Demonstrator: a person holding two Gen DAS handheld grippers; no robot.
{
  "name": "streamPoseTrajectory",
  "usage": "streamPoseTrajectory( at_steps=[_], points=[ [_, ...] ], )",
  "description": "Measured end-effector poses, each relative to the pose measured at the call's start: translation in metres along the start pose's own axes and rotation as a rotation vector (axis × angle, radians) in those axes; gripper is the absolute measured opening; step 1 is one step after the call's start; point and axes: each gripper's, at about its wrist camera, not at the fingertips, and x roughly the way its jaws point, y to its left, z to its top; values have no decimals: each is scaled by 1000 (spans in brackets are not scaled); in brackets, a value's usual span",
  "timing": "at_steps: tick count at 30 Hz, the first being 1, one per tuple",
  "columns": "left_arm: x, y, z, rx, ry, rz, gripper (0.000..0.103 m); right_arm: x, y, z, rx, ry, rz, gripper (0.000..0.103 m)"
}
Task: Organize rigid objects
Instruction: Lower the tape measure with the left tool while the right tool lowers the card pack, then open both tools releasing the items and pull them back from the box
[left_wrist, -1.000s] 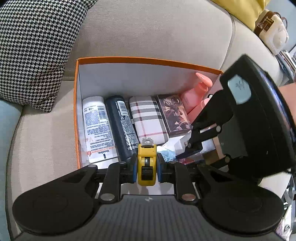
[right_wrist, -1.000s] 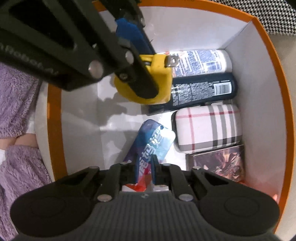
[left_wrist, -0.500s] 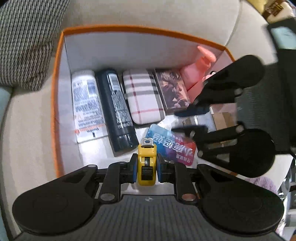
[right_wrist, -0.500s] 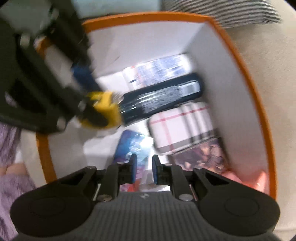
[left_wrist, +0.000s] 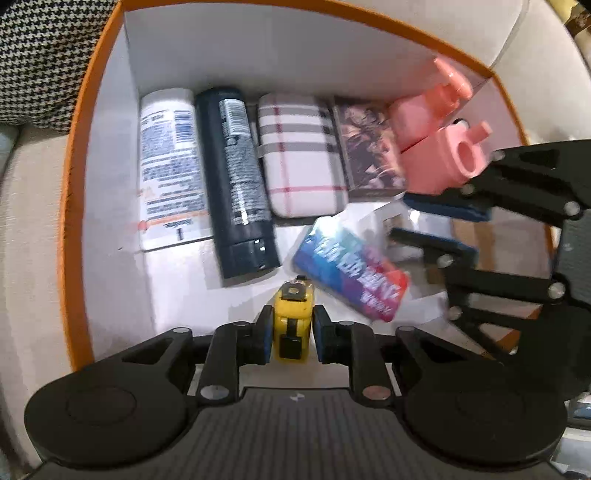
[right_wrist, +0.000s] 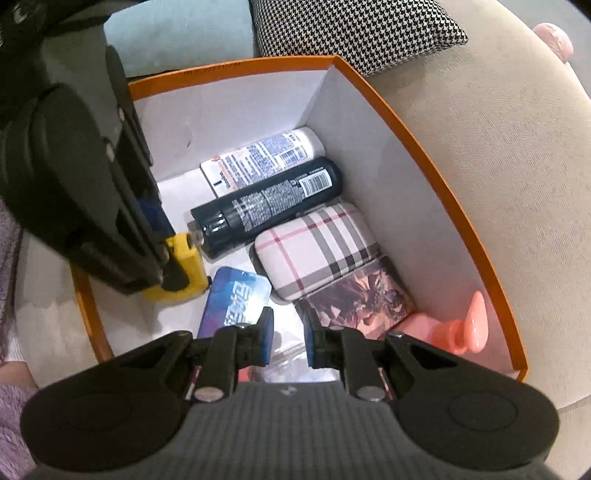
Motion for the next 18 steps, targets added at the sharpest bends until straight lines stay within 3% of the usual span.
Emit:
streamPoseTrajectory(
  at_steps=[3, 7, 10, 18],
  points=[
    [-1, -2, -2, 9, -7, 33, 28, 1, 1, -4, 10, -3, -8, 16],
    [-4, -9, -3, 55, -27, 124, 39, -1, 2, -7, 17, -7, -13, 16],
    [-9, -13, 1, 90, -33, 152, 49, -4, 2, -9, 18, -9, -23, 16],
    [-39, -14, 3, 114, -112, 168, 52, -26, -2, -15, 66, -16, -57, 24]
  ],
)
